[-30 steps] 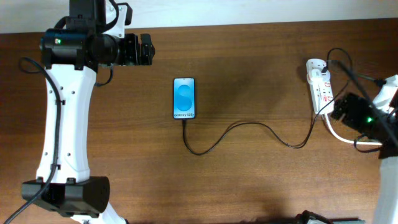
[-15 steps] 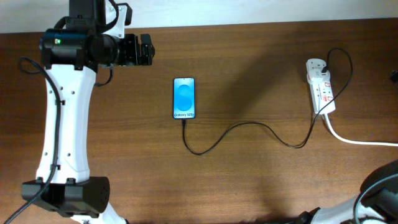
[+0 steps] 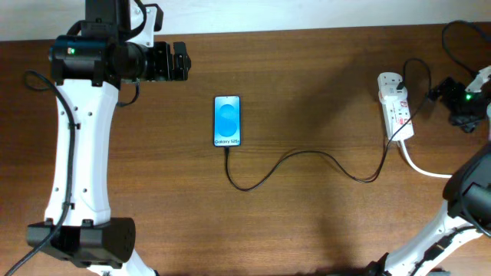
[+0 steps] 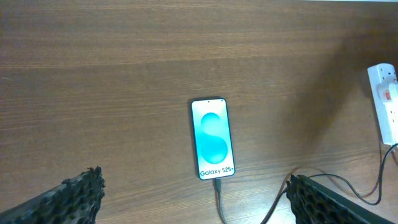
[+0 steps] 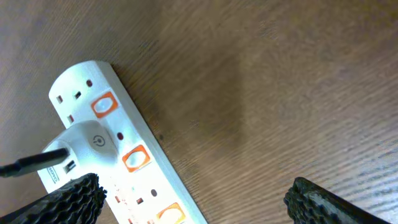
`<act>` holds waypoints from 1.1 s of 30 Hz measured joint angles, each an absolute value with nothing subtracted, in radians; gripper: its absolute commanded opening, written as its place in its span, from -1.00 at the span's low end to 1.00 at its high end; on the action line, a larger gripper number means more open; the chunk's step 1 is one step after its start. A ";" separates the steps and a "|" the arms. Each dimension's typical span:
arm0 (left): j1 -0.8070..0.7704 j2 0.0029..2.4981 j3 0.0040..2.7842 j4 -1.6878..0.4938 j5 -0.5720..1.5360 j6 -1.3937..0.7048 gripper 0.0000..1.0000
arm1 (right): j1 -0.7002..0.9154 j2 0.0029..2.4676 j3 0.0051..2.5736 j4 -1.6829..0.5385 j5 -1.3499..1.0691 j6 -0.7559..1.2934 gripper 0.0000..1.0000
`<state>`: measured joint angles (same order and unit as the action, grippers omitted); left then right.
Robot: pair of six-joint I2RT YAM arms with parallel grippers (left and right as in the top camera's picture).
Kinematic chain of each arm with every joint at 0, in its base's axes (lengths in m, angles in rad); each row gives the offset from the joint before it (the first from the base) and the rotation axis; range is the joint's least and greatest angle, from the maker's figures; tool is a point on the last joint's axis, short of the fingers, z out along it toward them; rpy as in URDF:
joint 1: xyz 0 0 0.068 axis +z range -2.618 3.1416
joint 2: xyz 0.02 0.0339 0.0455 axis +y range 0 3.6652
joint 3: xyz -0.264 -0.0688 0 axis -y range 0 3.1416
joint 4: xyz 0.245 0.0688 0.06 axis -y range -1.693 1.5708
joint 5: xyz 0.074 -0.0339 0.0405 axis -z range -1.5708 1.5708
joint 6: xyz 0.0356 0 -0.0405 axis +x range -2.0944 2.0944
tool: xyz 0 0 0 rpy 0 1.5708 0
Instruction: Plug charger to phone and switch on socket
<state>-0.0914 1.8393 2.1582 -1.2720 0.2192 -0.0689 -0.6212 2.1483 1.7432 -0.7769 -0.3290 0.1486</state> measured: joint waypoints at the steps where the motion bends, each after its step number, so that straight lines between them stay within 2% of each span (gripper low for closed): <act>1: -0.091 1.839 2.158 -1.272 0.219 -0.068 0.99 | -0.606 2.148 1.743 -0.773 -0.314 0.147 0.96; 14: -0.091 1.839 2.158 -1.272 0.219 -0.069 0.99 | -0.566 2.260 1.743 -0.753 -0.270 0.146 0.96; 33: -0.091 1.839 2.158 -1.272 0.219 -0.069 0.99 | -0.532 2.263 1.746 -0.801 -0.259 0.150 0.98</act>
<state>-0.0914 1.8393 2.1582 -1.2724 0.2192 -0.0689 -0.5320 2.2627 1.7462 -0.8005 -0.2592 0.1497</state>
